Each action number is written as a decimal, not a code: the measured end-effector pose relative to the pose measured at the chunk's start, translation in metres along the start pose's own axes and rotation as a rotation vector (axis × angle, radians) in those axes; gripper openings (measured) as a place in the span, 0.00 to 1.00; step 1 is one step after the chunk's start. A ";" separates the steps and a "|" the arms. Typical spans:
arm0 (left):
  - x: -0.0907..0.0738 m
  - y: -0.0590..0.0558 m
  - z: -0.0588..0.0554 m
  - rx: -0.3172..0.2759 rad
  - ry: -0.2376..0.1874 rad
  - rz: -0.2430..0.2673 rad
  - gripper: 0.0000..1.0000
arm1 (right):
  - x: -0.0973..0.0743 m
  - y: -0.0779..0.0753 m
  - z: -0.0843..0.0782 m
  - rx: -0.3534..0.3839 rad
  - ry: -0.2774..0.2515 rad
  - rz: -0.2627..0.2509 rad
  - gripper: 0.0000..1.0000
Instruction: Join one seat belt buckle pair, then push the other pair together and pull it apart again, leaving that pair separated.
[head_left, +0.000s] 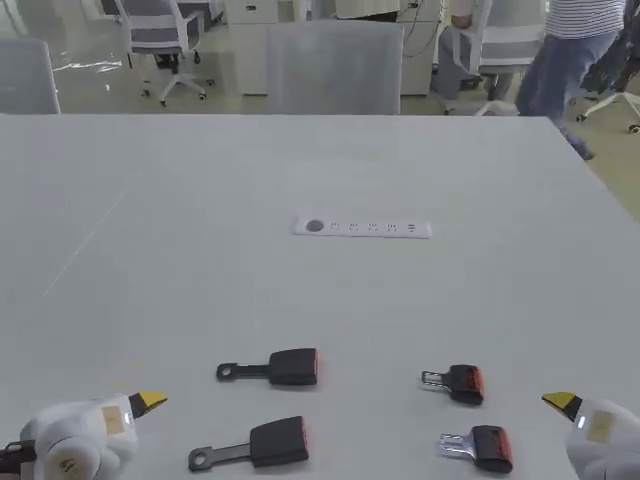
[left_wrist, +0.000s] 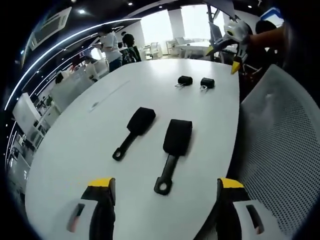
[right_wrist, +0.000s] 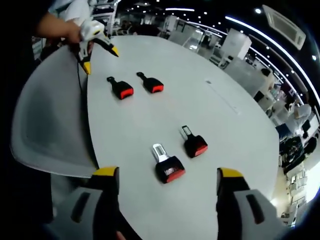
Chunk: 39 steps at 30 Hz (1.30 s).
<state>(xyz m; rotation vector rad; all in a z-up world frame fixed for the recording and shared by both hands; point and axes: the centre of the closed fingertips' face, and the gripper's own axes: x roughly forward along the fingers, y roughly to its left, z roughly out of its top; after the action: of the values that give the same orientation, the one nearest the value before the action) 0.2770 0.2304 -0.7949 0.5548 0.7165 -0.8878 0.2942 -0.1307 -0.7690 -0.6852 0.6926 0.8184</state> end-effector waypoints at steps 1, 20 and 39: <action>0.001 -0.001 0.001 0.004 0.002 -0.001 0.87 | 0.000 0.000 -0.001 -0.002 0.003 0.002 0.80; 0.037 -0.009 0.009 0.059 0.091 -0.096 0.67 | 0.026 0.009 0.009 -0.072 0.028 0.173 0.56; 0.073 -0.014 0.026 0.128 0.134 -0.174 0.58 | 0.047 -0.003 -0.008 -0.121 0.069 0.290 0.40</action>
<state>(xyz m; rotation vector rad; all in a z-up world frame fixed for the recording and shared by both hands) 0.3052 0.1693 -0.8354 0.6778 0.8428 -1.0707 0.3178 -0.1191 -0.8088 -0.7343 0.8212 1.1143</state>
